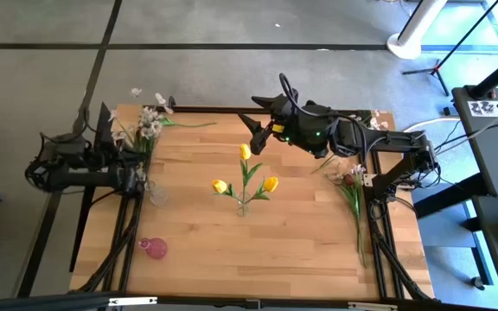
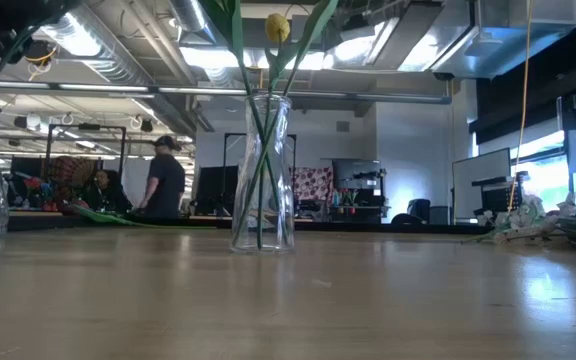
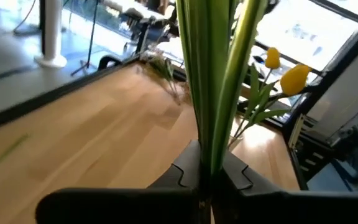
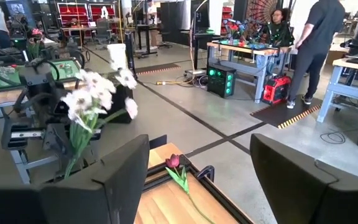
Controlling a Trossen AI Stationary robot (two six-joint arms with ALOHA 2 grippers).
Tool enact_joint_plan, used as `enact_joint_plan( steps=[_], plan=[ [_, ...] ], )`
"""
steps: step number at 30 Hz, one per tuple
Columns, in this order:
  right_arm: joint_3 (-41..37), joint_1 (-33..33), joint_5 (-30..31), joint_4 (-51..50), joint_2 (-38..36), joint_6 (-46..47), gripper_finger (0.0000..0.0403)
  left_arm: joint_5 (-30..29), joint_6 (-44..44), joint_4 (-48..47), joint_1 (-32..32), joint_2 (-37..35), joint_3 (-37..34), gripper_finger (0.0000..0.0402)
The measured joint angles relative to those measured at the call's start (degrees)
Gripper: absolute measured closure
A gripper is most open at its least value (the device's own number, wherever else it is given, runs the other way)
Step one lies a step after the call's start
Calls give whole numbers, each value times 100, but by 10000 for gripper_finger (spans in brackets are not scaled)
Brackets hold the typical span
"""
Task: Sort flowers into vase by color
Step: Put the top right white flowers into the left transparent vase
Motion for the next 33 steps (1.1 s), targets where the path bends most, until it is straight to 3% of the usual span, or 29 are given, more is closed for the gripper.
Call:
enact_joint_plan(
  steps=[10, 20, 24, 31, 33],
  plan=[
    [0, 0, 0, -7, -17, -206, 126, 385, 265, -73, 677, -2, -347, 392],
    [0, 0, -176, 56, -65, -587, 126, 2300, 772, -219, 776, -2, -318, 389],
    [2, 0, -199, 51, -79, -615, 126, 2503, 854, -747, 776, -2, -318, 361],
    [2, -48, -145, 44, -79, -588, 126, 2756, 1137, -813, 776, -2, -58, 288],
    [2, -44, -13, 42, -79, -586, 126, 3067, 1321, -876, 776, -2, 80, 274]
  ],
)
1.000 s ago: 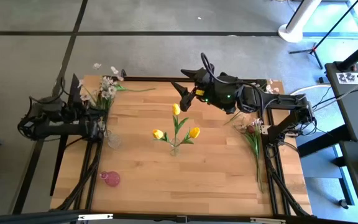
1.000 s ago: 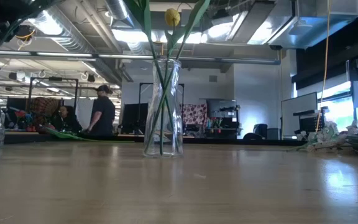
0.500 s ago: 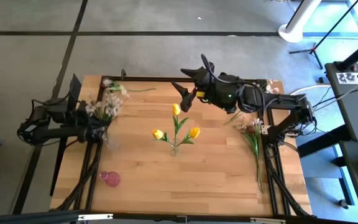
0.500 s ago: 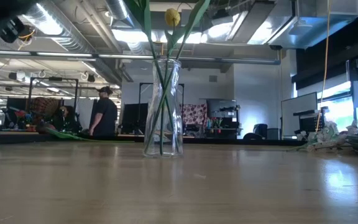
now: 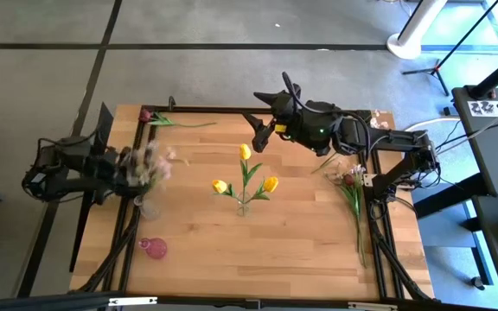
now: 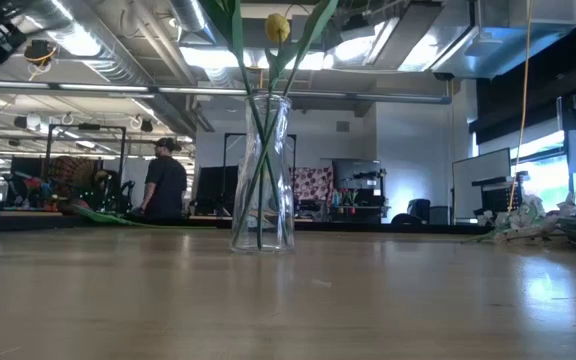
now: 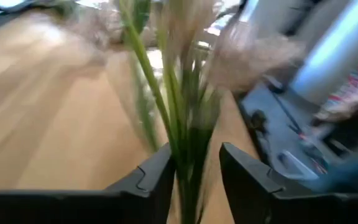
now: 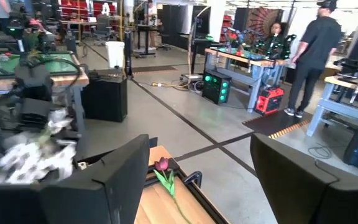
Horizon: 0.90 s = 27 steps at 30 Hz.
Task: Sort flowers into vase by color
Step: Put the top right white flowers into the left transparent vase
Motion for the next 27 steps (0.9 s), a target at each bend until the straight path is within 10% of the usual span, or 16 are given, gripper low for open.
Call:
enact_joint_plan(
  steps=[9, 27],
  plan=[
    [0, -197, 275, -119, 0, 198, 126, 1407, -116, -819, 0, 0, 362, 271],
    [0, -251, -401, -660, 0, 477, 126, 761, -1694, -2722, -160, 26, 1996, 275]
  ],
)
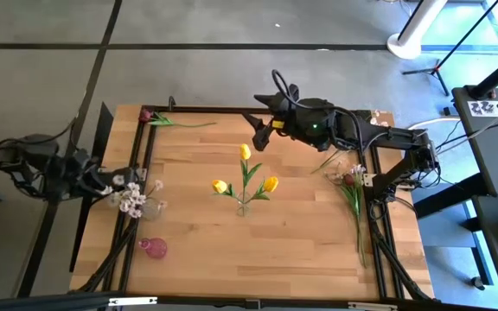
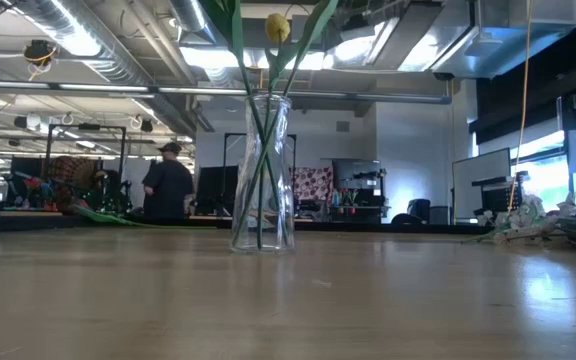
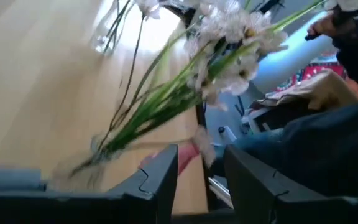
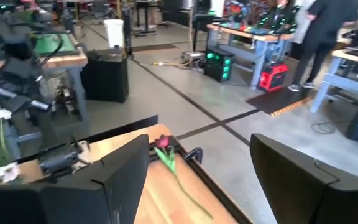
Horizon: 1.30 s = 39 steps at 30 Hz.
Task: Sort flowers into vase by color
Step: Put the top right white flowers into the left transparent vase
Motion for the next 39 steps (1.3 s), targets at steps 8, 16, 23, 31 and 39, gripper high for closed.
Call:
enact_joint_plan(
  steps=[8, 16, 23, 31, 39],
  plan=[
    [0, 184, -189, -118, 0, -369, 126, -62, 160, -1, 395, 175, -460, 301],
    [0, 295, -30, -296, -56, -632, 126, 491, 1231, 2, 927, 389, -1076, 305],
    [0, 299, -36, -376, -57, -610, 126, -484, 2121, 7, 973, 809, -1111, 305],
    [0, 297, -36, -445, -59, -640, 126, -1029, 2180, 23, 894, 1698, -682, 305],
    [0, 297, -36, -582, -61, -785, 126, -2061, 2164, 71, 622, 2687, -215, 306]
  ],
)
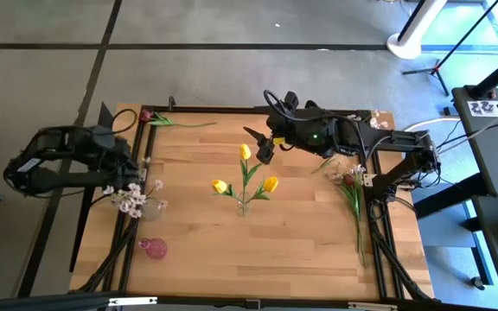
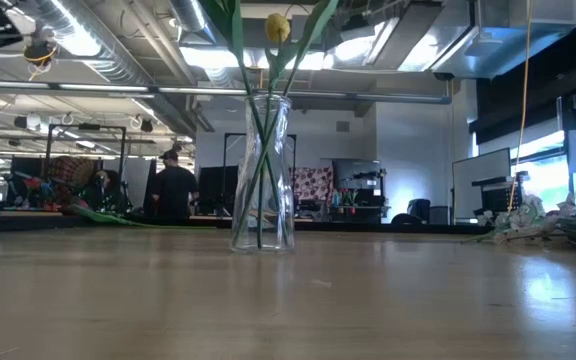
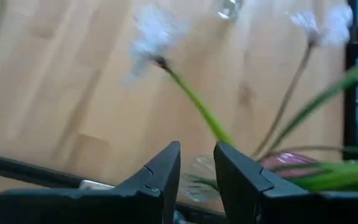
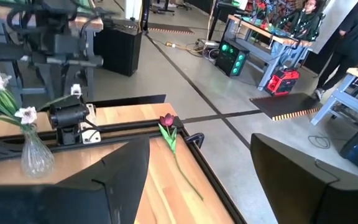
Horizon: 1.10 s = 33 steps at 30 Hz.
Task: Sort flowers into vase by color
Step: Put the top right white flowers into the left transparent vase, then adjust the left transparent vase
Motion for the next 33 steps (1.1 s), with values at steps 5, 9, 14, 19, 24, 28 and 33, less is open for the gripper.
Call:
enact_joint_plan(
  steps=[5, 9, 14, 19, 24, 28, 33],
  plan=[
    [0, 0, -2, -63, 0, -37, 126, -685, -167, 607, -2, 485, 579, 306],
    [0, -2, 77, -93, 0, -216, 126, -1626, -639, 281, 0, 863, 1308, 306],
    [56, -2, 290, -183, -120, -149, 126, -713, -1589, 0, -2, 1357, 2403, 306],
    [463, -212, 240, -1155, -411, 462, 126, 391, -2316, 923, -2, 1656, 2957, 306],
    [477, -507, -501, -2804, -747, 1143, 126, 1060, -2470, 1541, -3, 1971, 3150, 306],
    [472, -481, -806, -4028, -859, 1331, 126, 1766, -2618, 1388, -2, 2377, 3562, 306],
    [470, -492, -909, -4854, -903, 1309, 126, 2544, -3329, 1421, -194, 3073, 4089, 306]
  ],
)
